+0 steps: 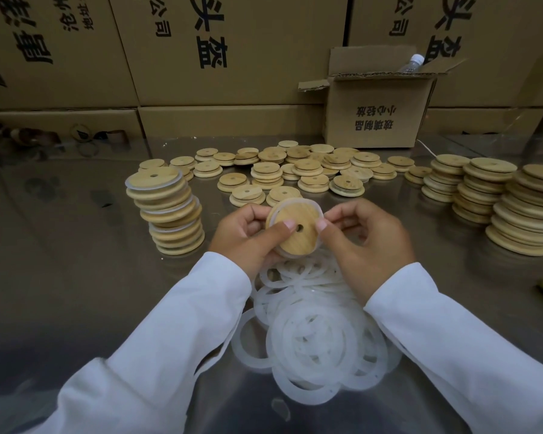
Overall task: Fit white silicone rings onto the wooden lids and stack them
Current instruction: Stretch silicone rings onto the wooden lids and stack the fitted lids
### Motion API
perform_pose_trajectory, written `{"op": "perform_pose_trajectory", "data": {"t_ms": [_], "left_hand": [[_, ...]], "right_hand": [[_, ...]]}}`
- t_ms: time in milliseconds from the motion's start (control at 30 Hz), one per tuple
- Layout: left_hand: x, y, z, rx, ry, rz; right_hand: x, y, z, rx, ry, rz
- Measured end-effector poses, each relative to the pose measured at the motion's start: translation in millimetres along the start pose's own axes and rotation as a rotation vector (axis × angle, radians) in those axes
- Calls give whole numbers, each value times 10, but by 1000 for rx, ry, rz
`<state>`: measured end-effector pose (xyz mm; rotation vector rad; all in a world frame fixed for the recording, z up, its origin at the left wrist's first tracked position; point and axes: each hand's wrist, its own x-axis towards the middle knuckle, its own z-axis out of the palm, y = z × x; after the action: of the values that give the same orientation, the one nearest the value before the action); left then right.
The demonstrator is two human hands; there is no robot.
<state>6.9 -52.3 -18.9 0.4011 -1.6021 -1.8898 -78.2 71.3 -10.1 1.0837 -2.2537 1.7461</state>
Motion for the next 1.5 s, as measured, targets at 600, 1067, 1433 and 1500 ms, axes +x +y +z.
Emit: {"op": "perform_pose_trajectory", "data": {"t_ms": [600,1067,1433,1500], "left_hand": [[-8,60,20,-164,-15,-12],[-14,67,2,-196,-17,-26],[-25,109,24,-257,-25,-18],[-27,110,29,-267,-17,-18]], "right_hand": [[118,-20,-104,48,-110,94],[69,-85,-73,357,-174,263],[63,-126,-75,324,-172,263],[55,-133,-68,321,-166,262]]}}
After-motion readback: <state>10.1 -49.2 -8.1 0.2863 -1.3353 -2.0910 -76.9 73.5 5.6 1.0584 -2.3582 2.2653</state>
